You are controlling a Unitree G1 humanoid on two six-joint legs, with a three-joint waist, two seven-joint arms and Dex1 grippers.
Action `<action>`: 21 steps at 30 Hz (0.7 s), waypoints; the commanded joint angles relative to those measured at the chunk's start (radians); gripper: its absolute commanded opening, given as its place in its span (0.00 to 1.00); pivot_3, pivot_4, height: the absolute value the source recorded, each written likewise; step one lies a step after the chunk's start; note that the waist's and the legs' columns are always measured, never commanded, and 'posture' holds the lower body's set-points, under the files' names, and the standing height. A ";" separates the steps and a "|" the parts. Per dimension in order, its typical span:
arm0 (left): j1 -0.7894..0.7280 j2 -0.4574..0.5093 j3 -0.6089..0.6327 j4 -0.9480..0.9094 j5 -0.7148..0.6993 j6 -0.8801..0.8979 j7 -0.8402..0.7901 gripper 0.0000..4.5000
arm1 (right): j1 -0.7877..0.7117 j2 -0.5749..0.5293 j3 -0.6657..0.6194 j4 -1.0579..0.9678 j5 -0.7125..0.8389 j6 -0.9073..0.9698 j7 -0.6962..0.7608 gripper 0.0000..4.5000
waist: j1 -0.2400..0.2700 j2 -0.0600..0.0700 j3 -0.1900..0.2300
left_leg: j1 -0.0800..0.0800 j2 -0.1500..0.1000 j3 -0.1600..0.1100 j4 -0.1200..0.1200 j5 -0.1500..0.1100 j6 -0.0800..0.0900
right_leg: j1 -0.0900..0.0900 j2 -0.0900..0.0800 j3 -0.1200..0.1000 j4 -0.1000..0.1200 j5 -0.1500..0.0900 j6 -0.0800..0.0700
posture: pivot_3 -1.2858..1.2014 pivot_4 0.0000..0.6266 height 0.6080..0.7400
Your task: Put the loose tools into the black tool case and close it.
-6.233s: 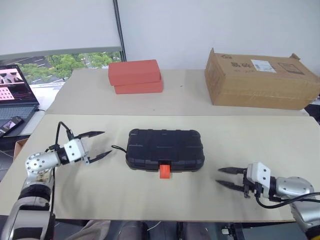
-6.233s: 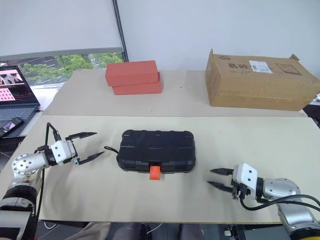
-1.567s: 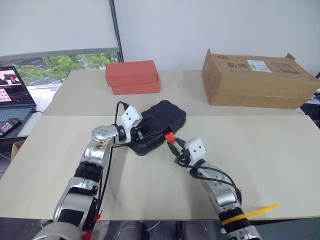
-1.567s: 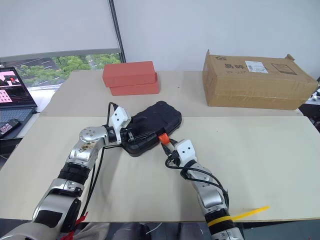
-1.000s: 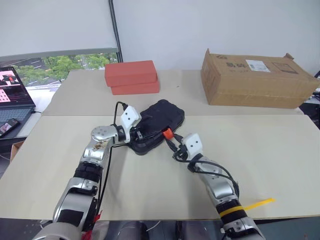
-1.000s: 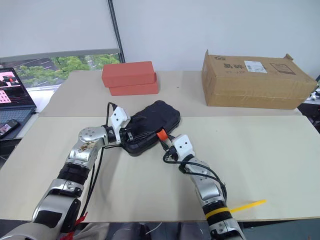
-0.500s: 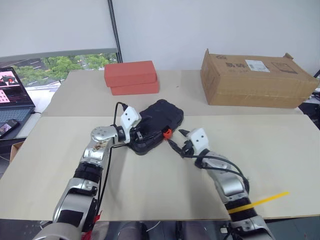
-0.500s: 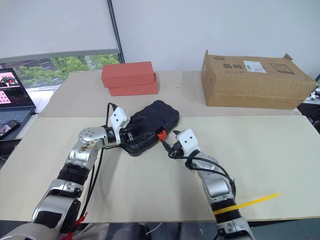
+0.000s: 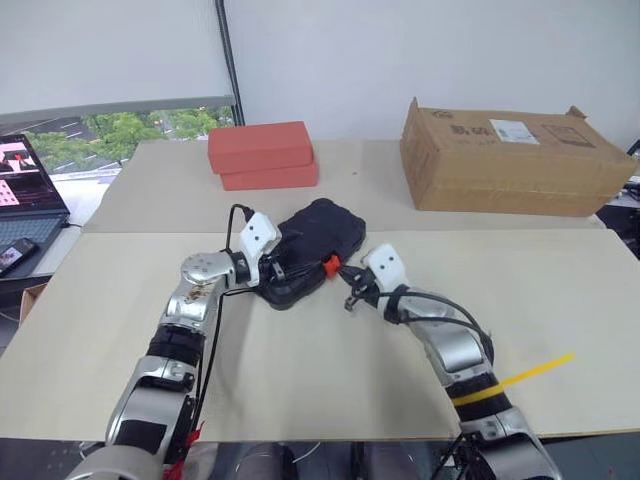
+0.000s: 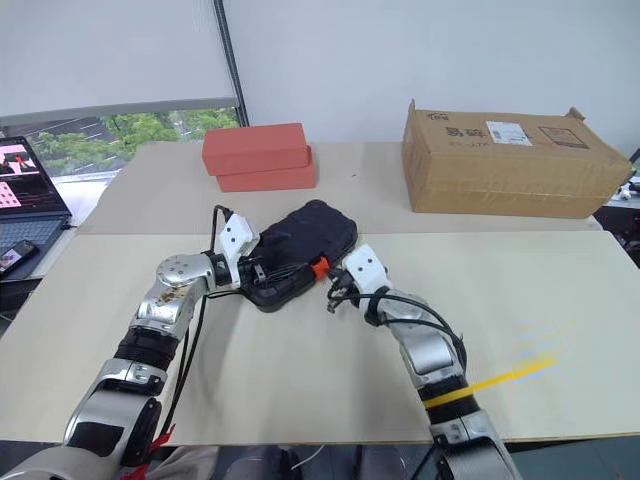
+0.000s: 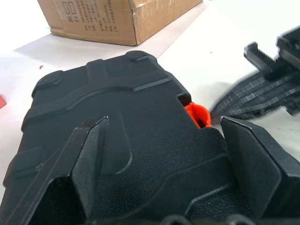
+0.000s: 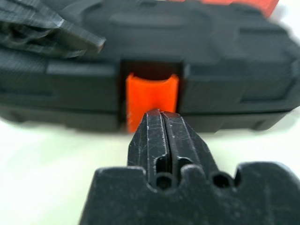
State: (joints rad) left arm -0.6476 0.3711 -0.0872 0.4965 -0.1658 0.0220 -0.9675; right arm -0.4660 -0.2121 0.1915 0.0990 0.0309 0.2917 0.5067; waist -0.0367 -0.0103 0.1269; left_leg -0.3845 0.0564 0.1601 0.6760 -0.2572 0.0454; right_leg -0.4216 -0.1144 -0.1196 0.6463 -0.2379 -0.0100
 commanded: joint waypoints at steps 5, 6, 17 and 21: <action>0.063 -0.002 -0.029 0.063 0.034 0.028 0.006 0.91 | 0.011 0.014 -0.004 -0.037 0.003 -0.029 0.004 0.01 | -0.005 0.000 0.000 | 0.000 0.001 0.000 0.000 0.000 0.000 | 0.000 0.000 0.000 0.000 0.000 0.000 | 0.52 0.24 0.78; 0.064 0.000 -0.021 0.061 0.028 0.026 0.008 0.91 | 0.022 0.000 -0.019 -0.047 0.006 -0.031 0.007 0.01 | -0.004 0.000 0.000 | 0.000 0.001 0.000 0.000 0.000 0.000 | 0.000 0.000 0.000 0.000 0.000 0.000 | 0.52 0.24 0.78; 0.194 0.071 0.182 -0.230 -0.168 0.102 0.029 1.00 | 0.150 -0.230 -0.243 -0.065 0.209 -0.148 0.250 0.49 | -0.008 0.000 0.002 | -0.002 0.002 0.000 -0.006 0.000 -0.001 | -0.002 0.001 0.000 -0.005 0.000 0.000 | 0.52 0.24 0.78; 0.387 0.111 0.209 -0.451 -0.216 0.161 0.039 1.00 | 0.218 -0.296 -0.319 -0.022 0.267 -0.222 0.343 0.79 | -0.001 -0.002 0.007 | -0.003 0.002 0.001 -0.010 0.000 -0.003 | -0.003 0.001 -0.002 -0.006 0.001 -0.004 | 0.52 0.24 0.78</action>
State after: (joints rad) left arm -0.3078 0.4728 0.1109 0.1165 -0.3613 0.1449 -0.9402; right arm -0.2648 -0.4930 -0.0832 0.0801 0.2573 0.1221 0.8077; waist -0.0376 -0.0125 0.1336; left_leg -0.3876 0.0583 0.1615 0.6659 -0.2579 0.0407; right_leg -0.4246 -0.1131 -0.1207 0.6380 -0.2353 -0.0164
